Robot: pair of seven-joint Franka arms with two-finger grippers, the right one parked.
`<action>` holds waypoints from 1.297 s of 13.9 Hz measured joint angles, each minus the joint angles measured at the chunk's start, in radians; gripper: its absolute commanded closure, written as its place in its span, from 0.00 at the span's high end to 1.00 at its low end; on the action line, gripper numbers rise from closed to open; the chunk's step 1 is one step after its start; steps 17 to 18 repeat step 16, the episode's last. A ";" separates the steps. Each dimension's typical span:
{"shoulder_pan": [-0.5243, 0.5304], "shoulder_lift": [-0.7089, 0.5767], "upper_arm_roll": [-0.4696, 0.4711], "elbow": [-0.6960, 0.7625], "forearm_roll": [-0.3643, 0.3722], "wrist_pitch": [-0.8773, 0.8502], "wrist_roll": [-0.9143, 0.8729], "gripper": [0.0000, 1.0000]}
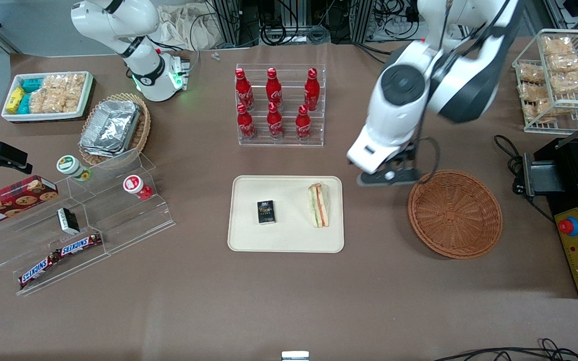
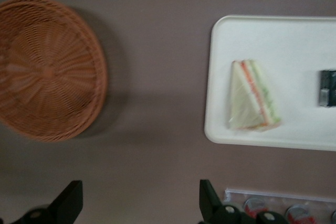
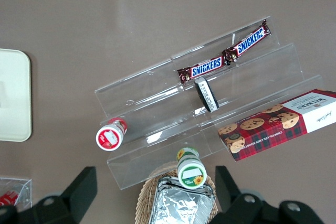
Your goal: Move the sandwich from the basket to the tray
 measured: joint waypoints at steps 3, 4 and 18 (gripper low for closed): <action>0.103 -0.076 0.006 -0.014 -0.002 -0.067 0.139 1.00; 0.146 -0.092 0.008 -0.014 -0.002 -0.079 0.196 1.00; 0.368 -0.122 0.020 0.104 -0.063 -0.250 0.397 1.00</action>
